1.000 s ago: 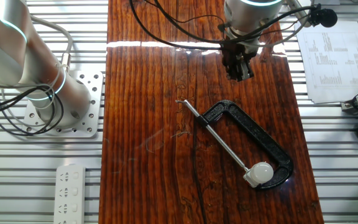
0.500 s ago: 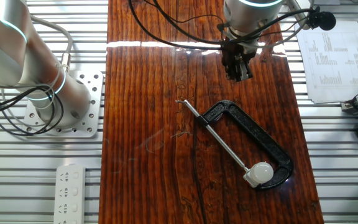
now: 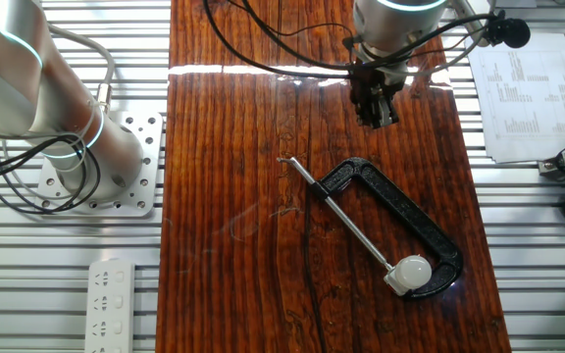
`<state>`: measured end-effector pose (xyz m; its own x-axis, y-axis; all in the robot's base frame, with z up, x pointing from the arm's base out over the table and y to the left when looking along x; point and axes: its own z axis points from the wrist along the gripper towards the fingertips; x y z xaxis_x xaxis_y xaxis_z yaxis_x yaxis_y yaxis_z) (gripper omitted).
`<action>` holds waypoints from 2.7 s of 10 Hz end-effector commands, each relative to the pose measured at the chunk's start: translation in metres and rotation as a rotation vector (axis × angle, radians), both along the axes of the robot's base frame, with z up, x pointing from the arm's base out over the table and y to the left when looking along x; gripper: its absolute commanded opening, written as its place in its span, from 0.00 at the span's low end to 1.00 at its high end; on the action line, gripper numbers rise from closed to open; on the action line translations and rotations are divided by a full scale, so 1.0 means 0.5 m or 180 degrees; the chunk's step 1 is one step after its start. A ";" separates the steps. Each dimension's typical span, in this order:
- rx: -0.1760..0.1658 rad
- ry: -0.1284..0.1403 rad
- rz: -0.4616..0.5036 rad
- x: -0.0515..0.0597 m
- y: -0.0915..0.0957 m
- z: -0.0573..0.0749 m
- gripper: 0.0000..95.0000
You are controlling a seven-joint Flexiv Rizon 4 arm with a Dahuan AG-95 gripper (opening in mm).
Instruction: Take out the light bulb by rotating it
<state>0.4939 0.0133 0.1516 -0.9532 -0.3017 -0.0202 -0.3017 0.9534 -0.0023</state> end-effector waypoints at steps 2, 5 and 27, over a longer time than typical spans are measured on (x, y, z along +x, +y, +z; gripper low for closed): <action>0.0000 0.0042 -0.0007 0.000 0.000 0.000 0.00; 0.0004 0.0049 -0.0047 0.000 0.000 0.000 0.00; -0.0016 0.0135 -0.0194 0.109 -0.116 0.027 0.00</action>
